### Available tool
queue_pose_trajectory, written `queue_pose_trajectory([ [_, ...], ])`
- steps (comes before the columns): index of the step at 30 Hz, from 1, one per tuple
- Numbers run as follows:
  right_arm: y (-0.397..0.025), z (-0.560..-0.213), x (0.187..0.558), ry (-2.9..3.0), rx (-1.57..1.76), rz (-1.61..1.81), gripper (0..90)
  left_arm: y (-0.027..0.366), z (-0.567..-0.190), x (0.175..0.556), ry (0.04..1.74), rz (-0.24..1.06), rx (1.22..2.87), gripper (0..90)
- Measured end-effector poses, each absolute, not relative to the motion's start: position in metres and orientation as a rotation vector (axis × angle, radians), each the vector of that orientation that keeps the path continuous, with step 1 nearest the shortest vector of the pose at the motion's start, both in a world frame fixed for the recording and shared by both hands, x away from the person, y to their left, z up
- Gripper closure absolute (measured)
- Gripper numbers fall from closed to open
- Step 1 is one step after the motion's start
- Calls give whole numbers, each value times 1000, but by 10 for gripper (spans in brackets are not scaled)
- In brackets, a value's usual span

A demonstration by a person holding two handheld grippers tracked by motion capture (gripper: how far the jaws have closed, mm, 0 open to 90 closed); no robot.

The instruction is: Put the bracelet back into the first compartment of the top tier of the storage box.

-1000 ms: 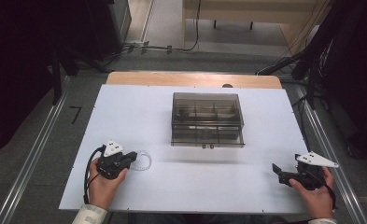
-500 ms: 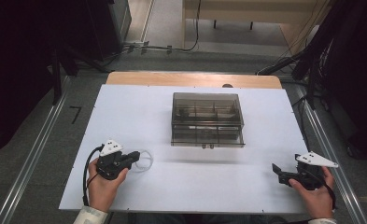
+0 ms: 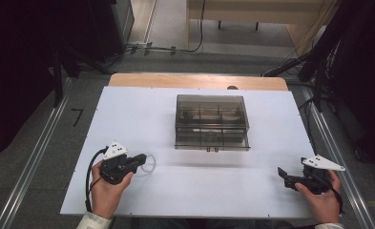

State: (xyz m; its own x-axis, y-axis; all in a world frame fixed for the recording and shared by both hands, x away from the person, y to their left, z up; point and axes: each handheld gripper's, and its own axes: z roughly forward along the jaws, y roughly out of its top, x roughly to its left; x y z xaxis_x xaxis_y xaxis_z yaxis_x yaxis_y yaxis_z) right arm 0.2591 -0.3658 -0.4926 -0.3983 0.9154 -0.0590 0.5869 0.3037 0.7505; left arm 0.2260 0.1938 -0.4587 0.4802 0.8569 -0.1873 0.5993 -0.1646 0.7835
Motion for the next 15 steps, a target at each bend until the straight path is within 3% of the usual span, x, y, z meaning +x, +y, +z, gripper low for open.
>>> queue_pose_trajectory([
  [15,-365,-493,260,2091,1337,901,38,190,-452,226,1191,395,1832,862],
])
